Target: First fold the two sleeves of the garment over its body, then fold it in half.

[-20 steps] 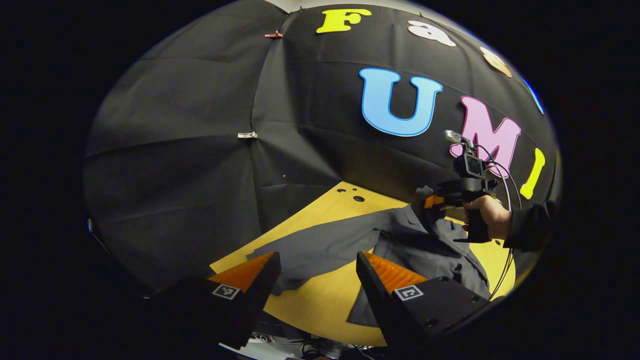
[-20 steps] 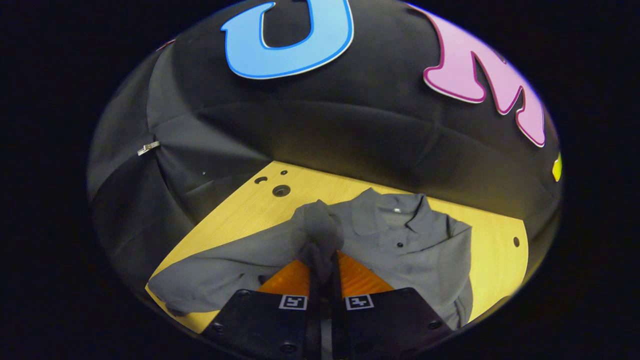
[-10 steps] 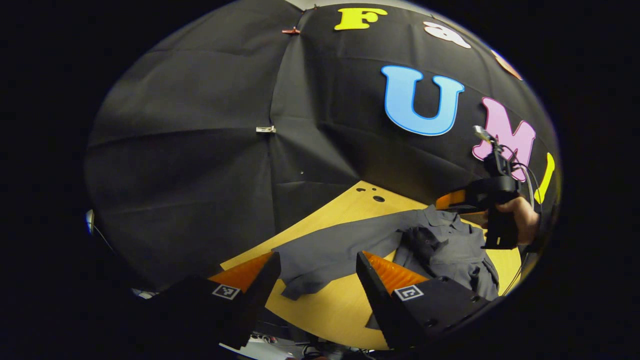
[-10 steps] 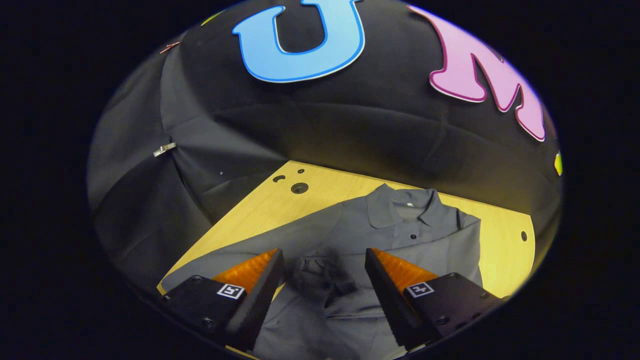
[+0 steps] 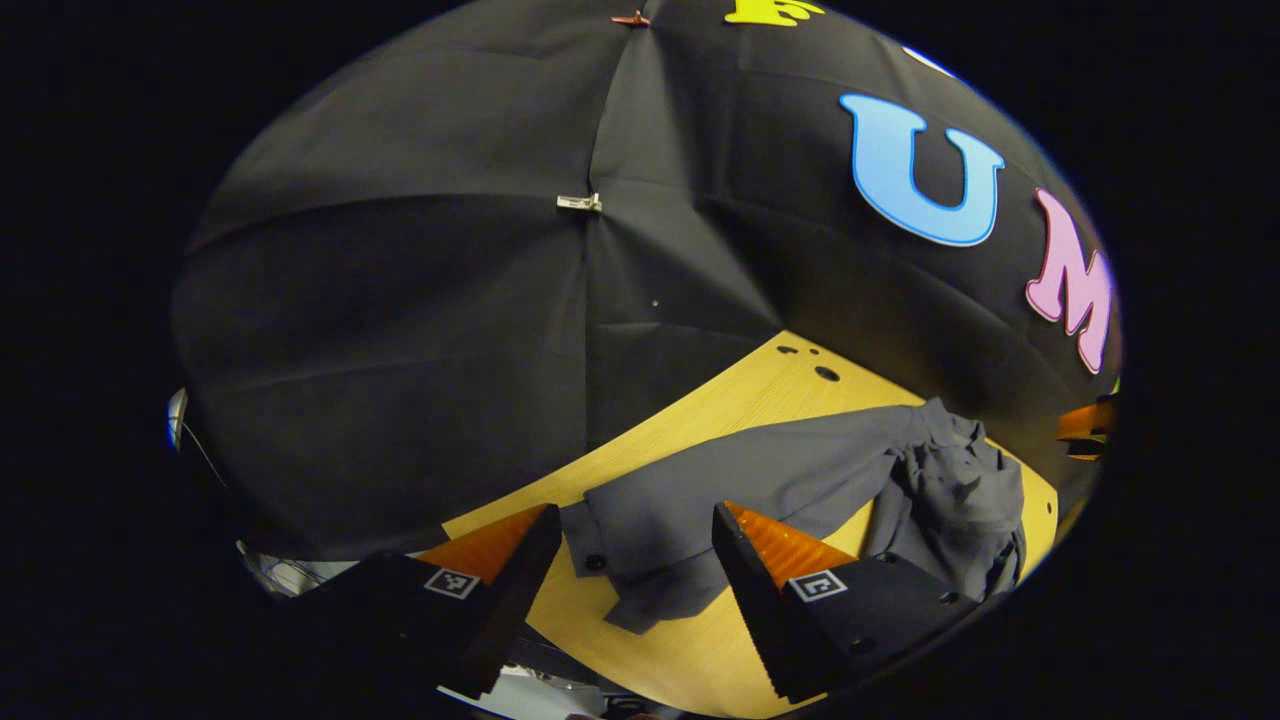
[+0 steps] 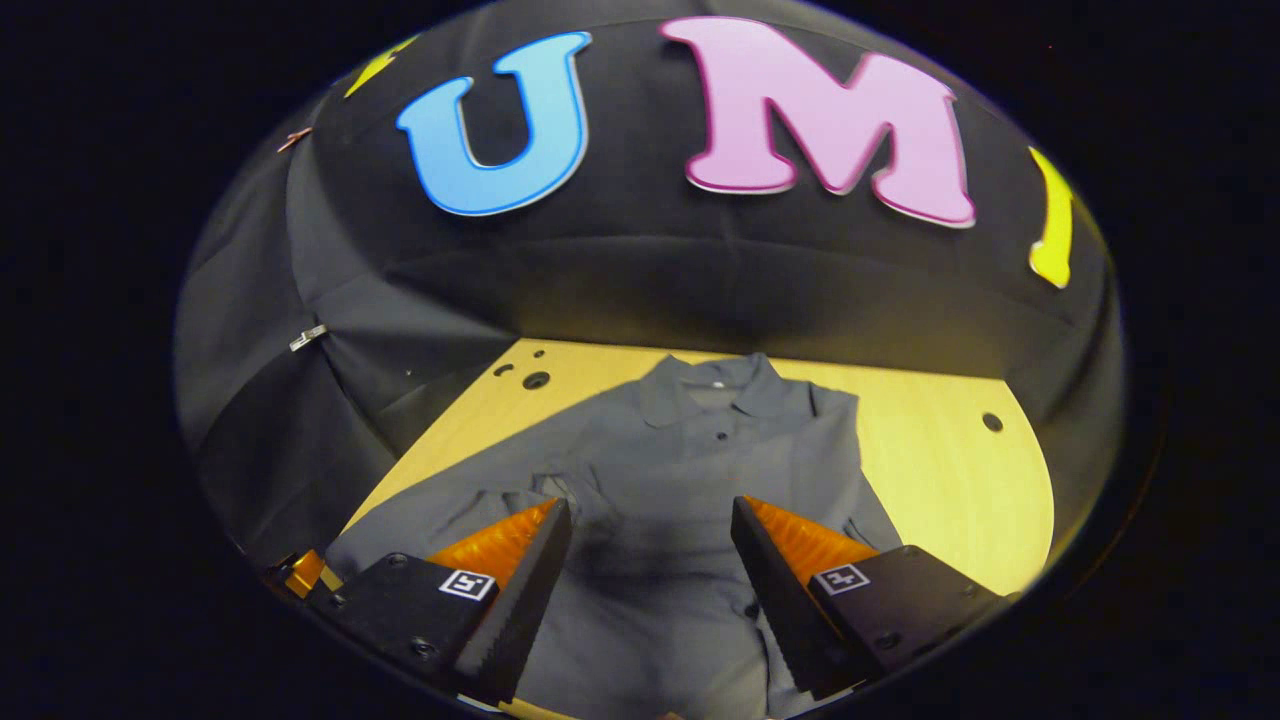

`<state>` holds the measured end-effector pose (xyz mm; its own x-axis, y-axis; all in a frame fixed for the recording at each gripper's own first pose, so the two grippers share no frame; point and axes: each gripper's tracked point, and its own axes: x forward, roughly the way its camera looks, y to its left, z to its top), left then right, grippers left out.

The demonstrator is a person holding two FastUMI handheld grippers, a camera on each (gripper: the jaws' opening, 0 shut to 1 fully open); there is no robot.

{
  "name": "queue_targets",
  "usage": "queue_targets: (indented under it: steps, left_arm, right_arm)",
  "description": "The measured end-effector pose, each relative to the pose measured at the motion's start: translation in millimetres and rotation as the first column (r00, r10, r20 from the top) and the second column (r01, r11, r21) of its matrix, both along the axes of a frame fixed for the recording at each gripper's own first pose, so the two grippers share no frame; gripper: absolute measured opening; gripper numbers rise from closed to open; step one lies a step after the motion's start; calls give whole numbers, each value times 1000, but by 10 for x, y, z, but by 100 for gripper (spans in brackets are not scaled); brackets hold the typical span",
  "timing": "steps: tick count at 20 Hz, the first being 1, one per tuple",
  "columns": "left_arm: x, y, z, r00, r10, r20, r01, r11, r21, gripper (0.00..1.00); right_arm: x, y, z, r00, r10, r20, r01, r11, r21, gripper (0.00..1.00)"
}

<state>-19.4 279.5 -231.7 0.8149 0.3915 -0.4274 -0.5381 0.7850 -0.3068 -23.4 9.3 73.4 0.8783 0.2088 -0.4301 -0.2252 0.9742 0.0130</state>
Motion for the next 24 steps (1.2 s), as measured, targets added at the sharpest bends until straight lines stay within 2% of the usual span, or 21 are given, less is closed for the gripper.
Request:
queue_targets:
  steps: [1, 8, 9, 10, 11, 14, 16, 18, 20, 21, 22, 24]
  left_arm:
    - [39, 55, -58, 1000, 1, -16, -1, 1000, 9, 96]
    - [267, 190, -546, 991, 33, -131, -36, 999, -16, 96]
    - [312, 189, -575, 991, 31, -132, -35, 999, -30, 92]
    - [365, 174, -606, 991, 27, -134, -33, 999, -42, 96]
    - [418, 178, -626, 990, 21, -138, -28, 998, -49, 96]
    - [502, 117, -739, 984, 5, -180, -16, 998, -61, 96]
    - [518, 108, -778, 975, 5, -223, -9, 1000, -17, 98]
    - [586, 45, -743, 974, -22, -226, 22, 1000, -1, 88]
    - [662, -35, -736, 974, -37, -224, 39, 999, 3, 64]
    - [693, -66, -722, 974, -41, -222, 43, 999, 4, 55]
    - [713, -80, -747, 975, -44, -219, 45, 999, 2, 41]
    - [726, -92, -727, 974, -36, -223, 37, 999, 3, 23]
  right_arm:
    - [-60, -154, -1, 1000, -28, -2, 28, 1000, 11, 99]
    - [-551, -903, -134, 983, -177, -45, 179, 981, 69, 99]
    - [-605, -987, -170, 979, -197, -55, 200, 977, 75, 99]
    - [-666, -1066, -191, 974, -217, -61, 221, 972, 78, 99]
    - [-737, -1135, -212, 970, -236, -67, 240, 968, 74, 99]
    - [-904, -1178, -368, 963, -235, -129, 241, 970, 34, 99]
    - [-919, -1195, -369, 964, -234, -128, 238, 971, 19, 99]
    - [-918, -1147, -379, 965, -225, -132, 231, 972, 32, 99]
    - [-965, -1170, -436, 968, -210, -135, 213, 977, 11, 99]
    - [-987, -1203, -467, 970, -202, -135, 203, 979, -5, 99]
    - [-1006, -1228, -494, 971, -196, -140, 196, 981, -17, 99]
    - [-1037, -1276, -530, 971, -188, -148, 189, 982, -7, 99]
